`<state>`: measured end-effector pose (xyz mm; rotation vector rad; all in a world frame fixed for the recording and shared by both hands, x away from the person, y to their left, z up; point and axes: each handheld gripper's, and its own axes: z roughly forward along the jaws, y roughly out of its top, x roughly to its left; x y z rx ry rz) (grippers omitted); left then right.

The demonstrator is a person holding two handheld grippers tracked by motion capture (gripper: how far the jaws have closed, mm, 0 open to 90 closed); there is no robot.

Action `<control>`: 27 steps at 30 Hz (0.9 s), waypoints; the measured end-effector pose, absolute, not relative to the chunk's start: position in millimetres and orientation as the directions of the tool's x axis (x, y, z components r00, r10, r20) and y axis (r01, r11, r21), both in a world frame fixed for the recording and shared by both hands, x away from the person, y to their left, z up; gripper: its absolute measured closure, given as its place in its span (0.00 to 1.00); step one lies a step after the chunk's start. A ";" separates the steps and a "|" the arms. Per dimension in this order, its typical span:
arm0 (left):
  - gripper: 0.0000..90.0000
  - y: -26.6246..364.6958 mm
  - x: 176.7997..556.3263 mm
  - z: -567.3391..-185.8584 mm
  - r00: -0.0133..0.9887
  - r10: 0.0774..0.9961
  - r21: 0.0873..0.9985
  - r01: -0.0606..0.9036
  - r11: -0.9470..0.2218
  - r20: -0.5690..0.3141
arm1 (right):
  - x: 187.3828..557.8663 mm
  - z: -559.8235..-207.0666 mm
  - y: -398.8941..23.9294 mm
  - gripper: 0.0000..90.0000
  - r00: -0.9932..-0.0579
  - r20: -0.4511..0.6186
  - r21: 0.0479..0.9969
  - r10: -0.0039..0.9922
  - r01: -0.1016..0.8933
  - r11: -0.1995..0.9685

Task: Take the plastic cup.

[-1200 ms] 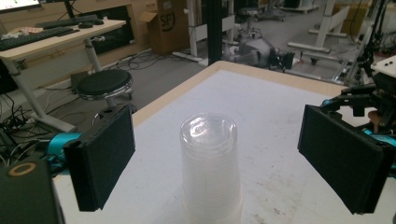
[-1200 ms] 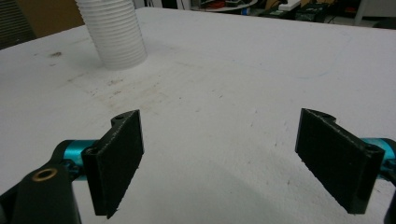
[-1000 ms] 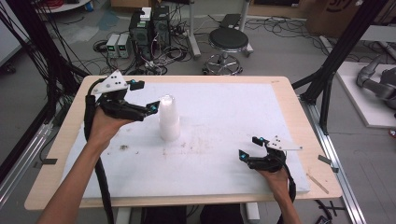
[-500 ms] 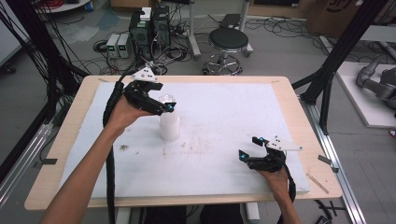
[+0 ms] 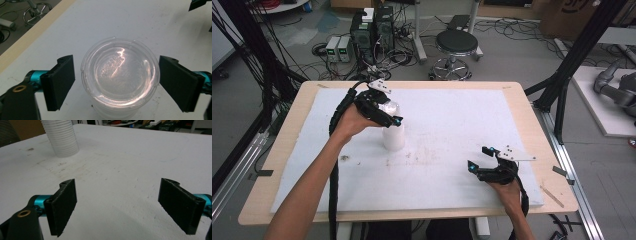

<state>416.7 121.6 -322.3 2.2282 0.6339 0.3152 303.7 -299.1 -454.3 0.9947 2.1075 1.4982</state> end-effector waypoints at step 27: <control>0.37 119.1 418.1 -330.1 0.845 0.535 0.693 0.388 -0.608 -0.003 | 303.6 -454.4 -299.3 0.17 -0.678 0.097 0.927 0.729 0.328 0.181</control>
